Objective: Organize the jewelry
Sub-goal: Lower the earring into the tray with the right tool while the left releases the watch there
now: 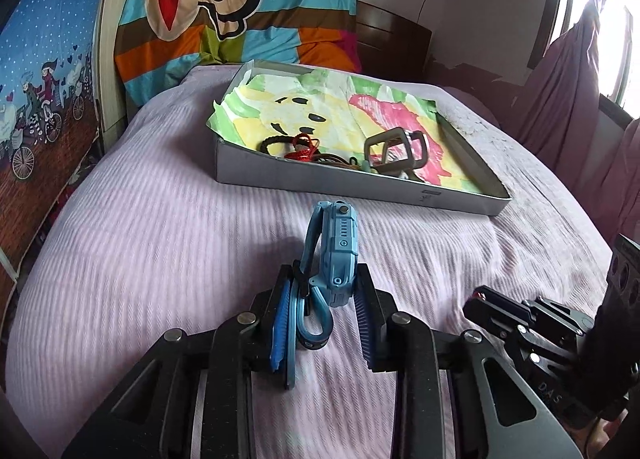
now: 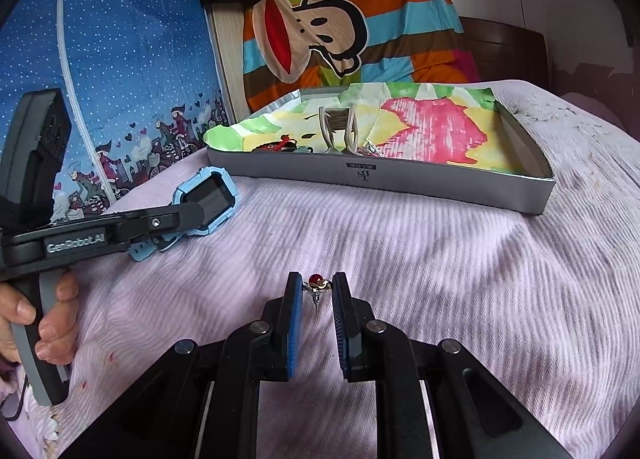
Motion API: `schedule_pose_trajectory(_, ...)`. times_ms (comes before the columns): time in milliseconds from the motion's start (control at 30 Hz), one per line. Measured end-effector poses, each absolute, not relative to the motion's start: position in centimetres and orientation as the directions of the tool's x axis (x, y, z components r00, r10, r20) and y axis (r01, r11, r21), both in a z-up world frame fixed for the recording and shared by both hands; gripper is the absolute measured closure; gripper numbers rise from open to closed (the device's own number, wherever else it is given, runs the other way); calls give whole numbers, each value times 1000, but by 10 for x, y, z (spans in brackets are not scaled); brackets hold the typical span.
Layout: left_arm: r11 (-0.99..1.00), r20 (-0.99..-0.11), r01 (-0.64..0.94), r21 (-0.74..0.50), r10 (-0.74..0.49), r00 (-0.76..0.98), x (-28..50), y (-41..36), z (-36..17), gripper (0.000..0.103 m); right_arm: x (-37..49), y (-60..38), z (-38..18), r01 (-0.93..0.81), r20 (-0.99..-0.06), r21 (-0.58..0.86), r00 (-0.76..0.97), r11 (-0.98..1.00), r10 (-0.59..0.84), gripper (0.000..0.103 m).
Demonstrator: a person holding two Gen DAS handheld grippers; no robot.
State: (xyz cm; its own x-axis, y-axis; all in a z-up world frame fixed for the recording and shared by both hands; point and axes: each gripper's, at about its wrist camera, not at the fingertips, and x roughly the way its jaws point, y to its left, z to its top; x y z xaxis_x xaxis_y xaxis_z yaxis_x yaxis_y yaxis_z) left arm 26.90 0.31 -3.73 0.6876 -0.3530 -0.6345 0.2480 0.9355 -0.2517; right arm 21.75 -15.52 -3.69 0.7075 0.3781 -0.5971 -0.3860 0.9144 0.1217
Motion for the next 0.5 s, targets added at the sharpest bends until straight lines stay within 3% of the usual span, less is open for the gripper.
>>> schedule_pose_trajectory(267, 938, -616, 277, -209, -346, 708, 256, -13, -24, 78, 213, -165, -27, -368, -542, 155, 744, 917, 390, 89)
schedule_pose_trajectory(500, 946, -539, 235, -225, -321, 778, 256, -7, 2, 78, 223, -173, 6, -356, -433, 142, 817, 924, 381, 89)
